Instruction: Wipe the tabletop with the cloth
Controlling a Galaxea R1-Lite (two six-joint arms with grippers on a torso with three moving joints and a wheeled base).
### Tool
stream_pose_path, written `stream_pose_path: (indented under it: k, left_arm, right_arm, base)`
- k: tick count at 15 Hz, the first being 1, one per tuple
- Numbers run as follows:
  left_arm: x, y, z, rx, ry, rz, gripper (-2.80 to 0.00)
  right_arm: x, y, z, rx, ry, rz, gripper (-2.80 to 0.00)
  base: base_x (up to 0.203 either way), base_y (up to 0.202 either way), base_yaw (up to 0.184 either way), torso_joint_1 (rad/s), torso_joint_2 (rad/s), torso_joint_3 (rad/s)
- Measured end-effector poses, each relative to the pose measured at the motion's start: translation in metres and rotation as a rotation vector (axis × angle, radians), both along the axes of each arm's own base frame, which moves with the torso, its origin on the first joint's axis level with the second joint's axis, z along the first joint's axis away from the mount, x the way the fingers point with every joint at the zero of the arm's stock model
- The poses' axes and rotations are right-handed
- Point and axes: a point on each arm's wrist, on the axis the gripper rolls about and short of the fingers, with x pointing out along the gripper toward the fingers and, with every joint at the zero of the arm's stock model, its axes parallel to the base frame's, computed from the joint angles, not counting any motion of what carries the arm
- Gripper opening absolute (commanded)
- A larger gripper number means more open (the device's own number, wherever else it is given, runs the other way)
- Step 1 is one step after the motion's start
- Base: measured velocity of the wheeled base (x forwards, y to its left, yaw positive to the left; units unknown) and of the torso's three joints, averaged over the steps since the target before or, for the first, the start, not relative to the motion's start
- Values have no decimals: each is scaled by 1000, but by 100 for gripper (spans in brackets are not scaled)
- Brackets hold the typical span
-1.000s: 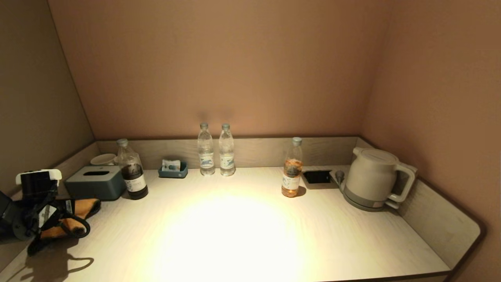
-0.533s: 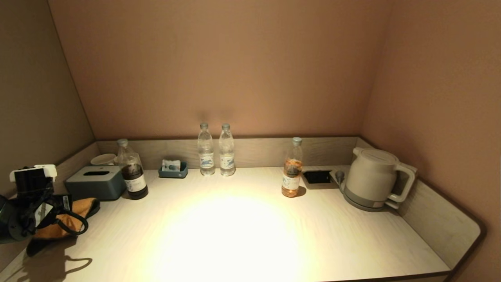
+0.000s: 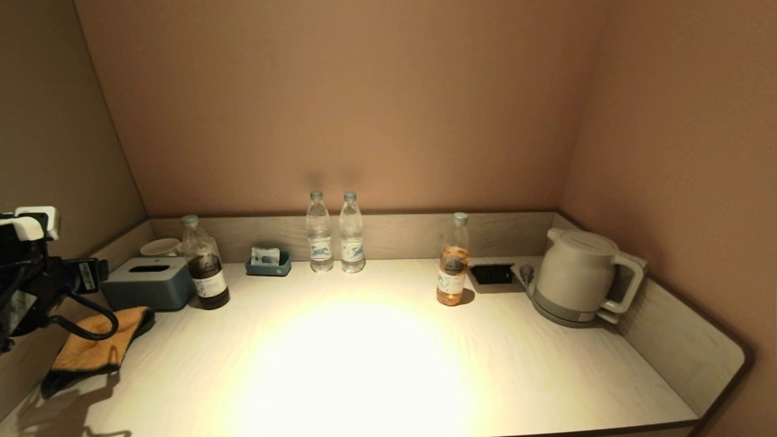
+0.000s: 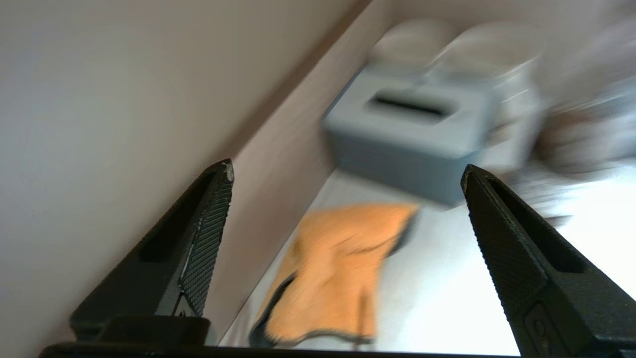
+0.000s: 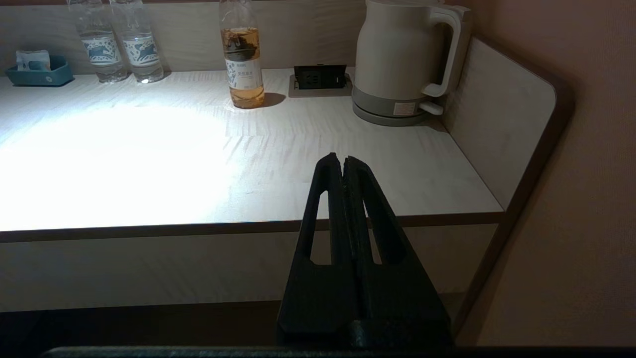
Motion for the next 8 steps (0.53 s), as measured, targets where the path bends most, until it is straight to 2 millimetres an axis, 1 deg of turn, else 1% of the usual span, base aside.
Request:
stream_pose_path:
  k: [1, 4, 6, 8]
  left_arm:
    - [-9, -6, 12, -3, -31, -59, -280]
    - [-40, -20, 37, -22, -107, -277, -280]
    - [-58, -27, 49, -33, -148, -421, -280]
    - [-71, -31, 57, -31, -181, -499, -280]
  right_arm:
    - [0, 0, 0, 0, 0, 0, -280]
    - [0, 0, 0, 0, 1, 0, -280]
    - [0, 0, 0, 0, 0, 0, -280]
    - [0, 0, 0, 0, 0, 0, -280]
  base:
    - [0, 0, 0, 0, 0, 0]
    - [0, 0, 0, 0, 0, 0]
    - [0, 0, 0, 0, 0, 0]
    - [0, 0, 0, 0, 0, 0]
